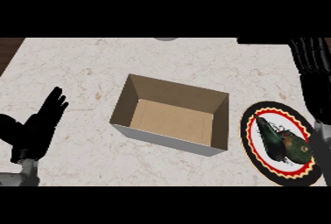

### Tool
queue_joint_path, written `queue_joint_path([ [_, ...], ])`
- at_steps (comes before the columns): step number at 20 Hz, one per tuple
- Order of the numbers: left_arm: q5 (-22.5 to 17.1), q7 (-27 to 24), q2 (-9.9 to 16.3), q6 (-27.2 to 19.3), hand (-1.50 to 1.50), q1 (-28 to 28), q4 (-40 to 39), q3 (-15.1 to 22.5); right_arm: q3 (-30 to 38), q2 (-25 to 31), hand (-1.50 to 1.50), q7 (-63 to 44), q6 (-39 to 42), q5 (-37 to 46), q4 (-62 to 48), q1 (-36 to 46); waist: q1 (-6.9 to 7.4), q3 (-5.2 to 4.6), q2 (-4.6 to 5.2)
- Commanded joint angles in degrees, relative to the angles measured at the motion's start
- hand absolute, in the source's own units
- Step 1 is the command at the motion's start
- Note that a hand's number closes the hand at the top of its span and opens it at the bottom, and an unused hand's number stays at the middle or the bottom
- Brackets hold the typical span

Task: Pick the squash from the plate and place it in the cardboard box

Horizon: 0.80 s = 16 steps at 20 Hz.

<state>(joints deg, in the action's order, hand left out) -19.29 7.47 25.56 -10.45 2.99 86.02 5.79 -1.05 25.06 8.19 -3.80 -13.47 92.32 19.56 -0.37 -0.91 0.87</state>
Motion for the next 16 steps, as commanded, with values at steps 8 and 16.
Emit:
queue_joint_path([
  [8,10.93,-3.73,2.27,-4.14,0.00,-2.94,1.43,2.57,8.83,12.43,1.50,5.87,-2.65,12.54,-9.61,-10.71,-0.82,0.67,-0.31],
  [16,19.24,-4.02,-4.86,-9.46,0.00,-4.39,2.44,8.85,18.40,5.29,-1.50,25.23,6.53,0.42,-25.83,-14.91,0.49,0.98,-0.83],
])
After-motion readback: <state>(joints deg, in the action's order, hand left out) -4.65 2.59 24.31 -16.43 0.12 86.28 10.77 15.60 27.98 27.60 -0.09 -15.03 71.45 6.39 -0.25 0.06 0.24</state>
